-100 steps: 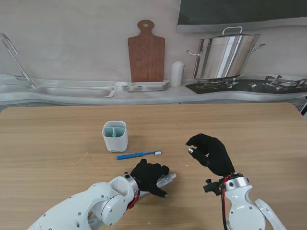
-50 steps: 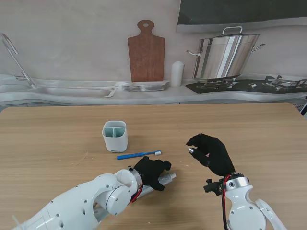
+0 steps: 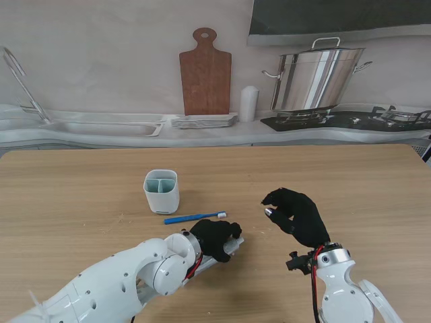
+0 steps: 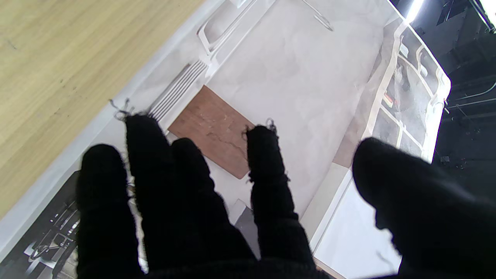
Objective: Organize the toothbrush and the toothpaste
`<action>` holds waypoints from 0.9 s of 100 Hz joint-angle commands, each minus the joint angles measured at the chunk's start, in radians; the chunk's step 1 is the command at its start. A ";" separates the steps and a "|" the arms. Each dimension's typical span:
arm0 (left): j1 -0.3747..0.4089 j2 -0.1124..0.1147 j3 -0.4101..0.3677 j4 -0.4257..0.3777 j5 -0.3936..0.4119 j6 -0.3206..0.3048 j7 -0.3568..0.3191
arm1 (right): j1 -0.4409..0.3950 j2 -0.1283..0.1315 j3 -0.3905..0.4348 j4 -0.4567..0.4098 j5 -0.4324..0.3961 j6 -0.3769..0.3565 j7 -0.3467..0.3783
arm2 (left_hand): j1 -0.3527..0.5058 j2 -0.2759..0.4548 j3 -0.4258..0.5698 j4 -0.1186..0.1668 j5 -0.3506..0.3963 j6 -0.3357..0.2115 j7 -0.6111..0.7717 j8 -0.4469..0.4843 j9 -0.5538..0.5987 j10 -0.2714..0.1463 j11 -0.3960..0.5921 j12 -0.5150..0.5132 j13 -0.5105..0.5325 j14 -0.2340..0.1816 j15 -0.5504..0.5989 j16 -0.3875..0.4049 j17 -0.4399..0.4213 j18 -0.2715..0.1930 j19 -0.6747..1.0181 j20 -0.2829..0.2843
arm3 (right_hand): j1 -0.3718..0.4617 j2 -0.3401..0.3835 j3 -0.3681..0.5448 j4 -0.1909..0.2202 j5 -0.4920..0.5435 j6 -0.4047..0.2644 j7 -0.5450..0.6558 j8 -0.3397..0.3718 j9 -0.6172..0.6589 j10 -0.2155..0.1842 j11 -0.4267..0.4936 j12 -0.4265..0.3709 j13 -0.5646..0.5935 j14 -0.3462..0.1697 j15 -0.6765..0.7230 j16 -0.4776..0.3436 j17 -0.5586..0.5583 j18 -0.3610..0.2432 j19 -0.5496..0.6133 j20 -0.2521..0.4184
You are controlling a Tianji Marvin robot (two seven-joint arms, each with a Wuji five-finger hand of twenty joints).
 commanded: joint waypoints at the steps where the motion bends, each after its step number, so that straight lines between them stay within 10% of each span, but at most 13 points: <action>1: 0.032 0.005 0.004 0.016 0.007 0.010 -0.036 | -0.010 -0.005 -0.002 -0.005 -0.004 -0.001 0.012 | -0.042 0.017 -0.034 0.016 0.016 -0.020 -0.005 0.008 0.072 0.025 -0.094 -0.070 0.005 0.029 -0.044 -0.045 -0.030 0.021 -0.031 -0.021 | -0.001 -0.020 0.016 -0.033 0.013 -0.021 0.003 0.001 0.006 -0.031 -0.002 0.002 0.013 0.003 -0.002 0.017 0.001 0.018 0.012 0.016; 69: -0.076 0.001 0.049 0.072 -0.228 -0.074 -0.173 | -0.002 -0.008 0.004 -0.010 0.009 0.019 0.008 | 0.005 0.057 -0.034 0.087 0.023 -0.021 -0.030 0.016 0.062 0.032 -0.140 -0.096 -0.038 0.050 -0.145 -0.139 -0.105 0.074 -0.195 -0.122 | 0.000 -0.019 0.016 -0.033 0.016 -0.022 0.002 0.000 0.011 -0.031 -0.003 0.001 0.016 0.003 -0.001 0.018 0.002 0.018 0.012 0.016; 90: -0.110 -0.020 0.081 0.130 -0.303 -0.086 -0.177 | 0.005 -0.007 0.002 -0.006 0.012 0.024 0.012 | 0.069 0.073 0.028 0.099 0.085 -0.050 0.072 0.073 0.145 0.017 -0.053 -0.055 0.051 0.029 -0.028 -0.084 -0.013 0.060 -0.088 -0.089 | 0.001 -0.020 0.016 -0.033 0.017 -0.020 0.002 0.000 0.013 -0.031 -0.004 0.001 0.016 0.005 -0.002 0.018 0.002 0.020 0.011 0.016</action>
